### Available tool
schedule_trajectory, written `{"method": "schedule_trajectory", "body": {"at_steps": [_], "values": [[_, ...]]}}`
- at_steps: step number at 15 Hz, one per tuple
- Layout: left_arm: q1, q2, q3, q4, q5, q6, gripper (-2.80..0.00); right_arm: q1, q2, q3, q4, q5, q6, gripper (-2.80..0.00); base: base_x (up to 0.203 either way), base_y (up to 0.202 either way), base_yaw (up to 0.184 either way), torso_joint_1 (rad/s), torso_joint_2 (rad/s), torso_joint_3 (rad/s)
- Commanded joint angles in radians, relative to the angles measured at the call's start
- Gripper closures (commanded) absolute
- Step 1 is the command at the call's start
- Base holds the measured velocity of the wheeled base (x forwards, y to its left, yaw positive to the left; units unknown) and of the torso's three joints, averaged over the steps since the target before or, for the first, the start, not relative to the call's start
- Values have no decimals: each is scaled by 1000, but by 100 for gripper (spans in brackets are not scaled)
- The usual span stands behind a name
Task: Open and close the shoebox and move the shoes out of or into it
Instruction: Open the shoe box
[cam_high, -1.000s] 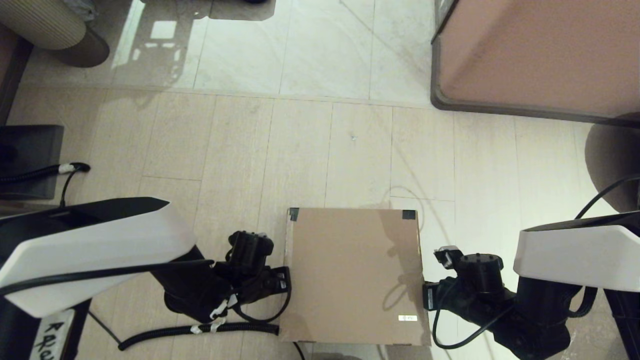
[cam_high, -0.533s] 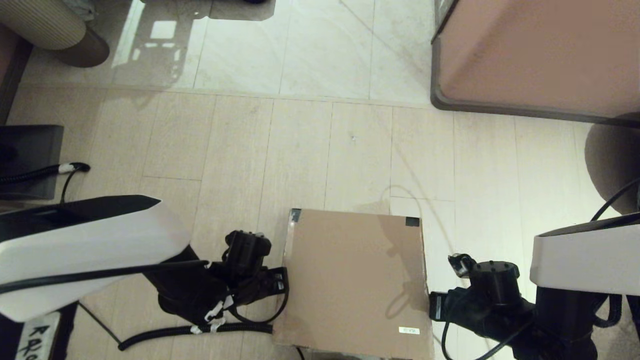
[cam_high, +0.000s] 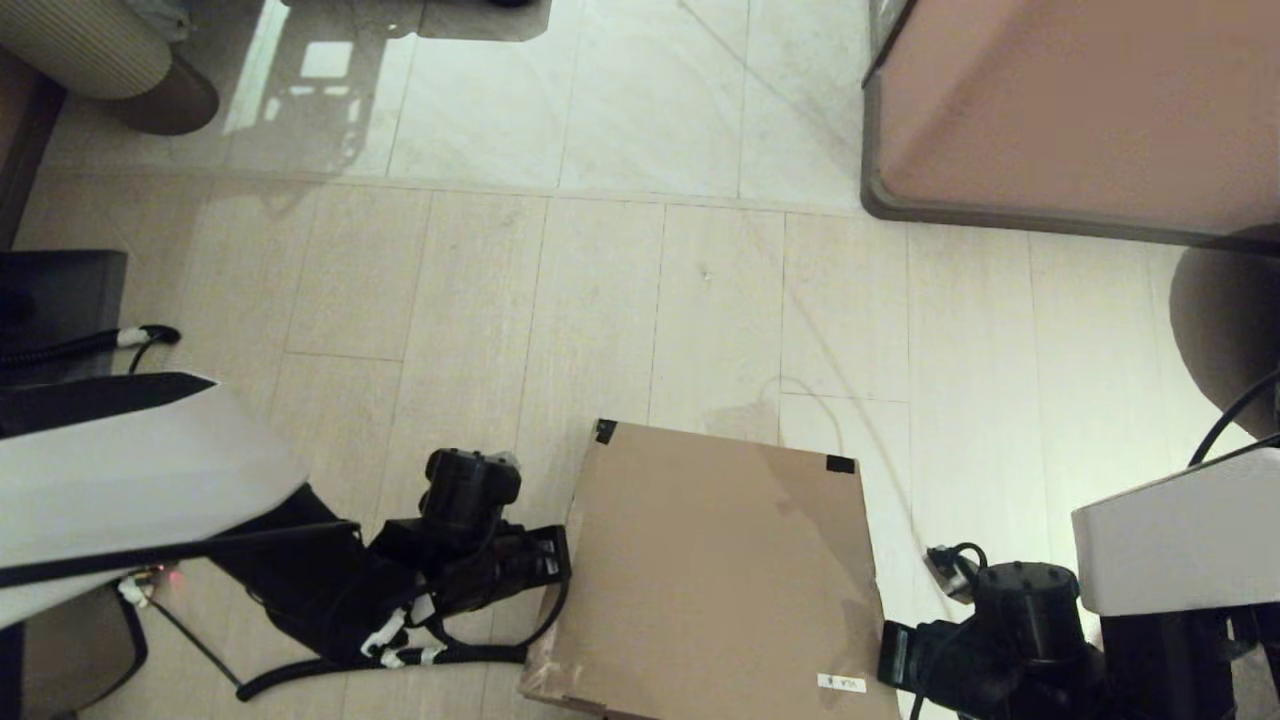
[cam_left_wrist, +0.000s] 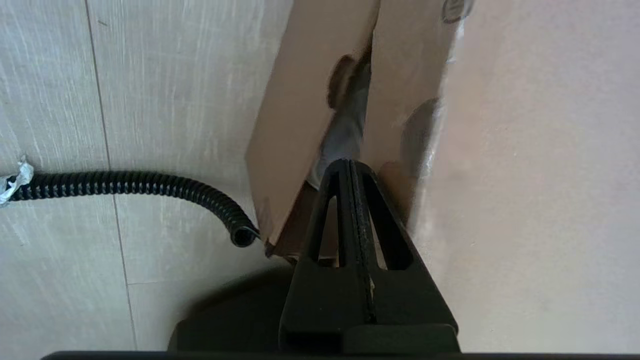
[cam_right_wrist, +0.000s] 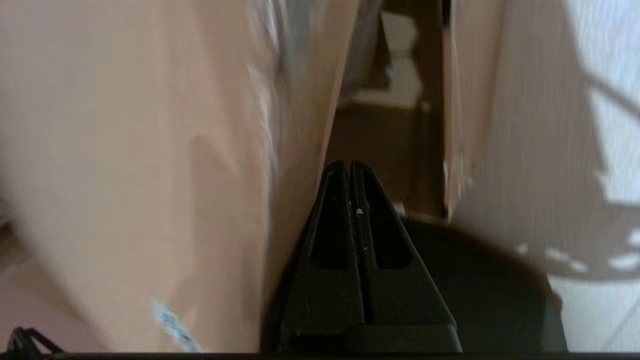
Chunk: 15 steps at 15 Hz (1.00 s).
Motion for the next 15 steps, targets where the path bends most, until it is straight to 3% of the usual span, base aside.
{"method": "schedule_trajectory", "body": {"at_steps": [1, 9, 15], "values": [[6, -53, 6, -3, 6, -4, 0, -6, 9, 19, -6, -3, 5, 0, 0, 0, 0, 0, 0, 0], [143, -173, 73, -3, 6, -2, 0, -19, -56, 19, -6, 3, 20, 0, 0, 0, 0, 0, 0, 0], [213, -298, 197, -4, 5, -2, 0, -19, -176, 4, -6, 100, 140, 0, 0, 0, 0, 0, 0, 0]]}}
